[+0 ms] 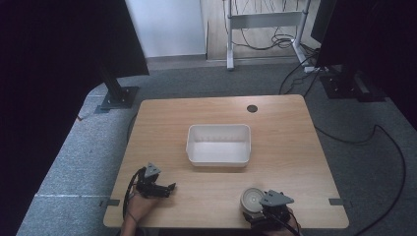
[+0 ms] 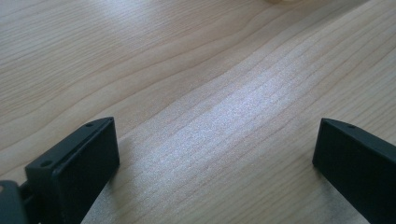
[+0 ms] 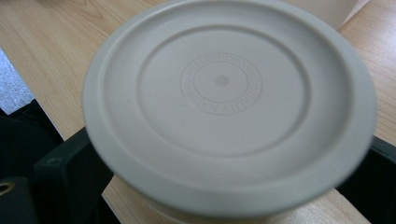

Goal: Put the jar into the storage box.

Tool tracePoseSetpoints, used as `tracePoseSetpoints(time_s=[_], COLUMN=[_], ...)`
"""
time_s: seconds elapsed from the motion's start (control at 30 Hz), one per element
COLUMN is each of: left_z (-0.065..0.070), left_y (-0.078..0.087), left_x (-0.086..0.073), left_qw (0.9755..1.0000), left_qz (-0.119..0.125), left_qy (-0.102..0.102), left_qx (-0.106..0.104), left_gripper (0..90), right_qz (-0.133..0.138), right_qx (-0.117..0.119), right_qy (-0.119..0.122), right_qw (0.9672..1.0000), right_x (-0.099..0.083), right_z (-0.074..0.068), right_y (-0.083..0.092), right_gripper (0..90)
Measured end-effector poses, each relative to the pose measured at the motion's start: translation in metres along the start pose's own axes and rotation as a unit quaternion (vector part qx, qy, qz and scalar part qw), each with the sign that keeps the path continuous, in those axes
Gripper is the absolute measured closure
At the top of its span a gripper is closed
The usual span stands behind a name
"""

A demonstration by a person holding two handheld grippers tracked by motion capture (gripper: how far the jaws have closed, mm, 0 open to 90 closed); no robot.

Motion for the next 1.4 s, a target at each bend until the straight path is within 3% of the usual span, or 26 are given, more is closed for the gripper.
tracePoseSetpoints(time_s=[0.17, 0.67, 1.4], left_z=[0.000, 0.000, 0.000], left_y=[0.000, 0.000, 0.000], left_x=[0.000, 0.000, 0.000], left_qw=[1.0000, 1.0000, 1.0000], left_qz=[0.000, 0.000, 0.000], left_qy=[0.000, 0.000, 0.000], left_qx=[0.000, 0.000, 0.000], left_gripper=[0.1, 0.0, 0.0], right_qz=[-0.004, 0.001, 0.020], right_qx=[-0.001, -0.035, -0.040], right_qy=[0.001, 0.002, 0.004], right_qw=[1.0000, 0.9994, 0.9990], right_x=[0.001, 0.005, 0.034], right_z=[-0.001, -0.006, -0.002], right_y=[-0.003, 0.000, -0.010], right_gripper=[8.2, 9.4, 9.4])
Point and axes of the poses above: each handheld gripper's, and its own axes: y roughly backward along the jaws, x roughly out of its top, z roughly to its right, the point moved 3 cm from there along -y, roughly forward along the jaws, and after that the axes turned 15 degrees about -x, right-handed, at the moved point
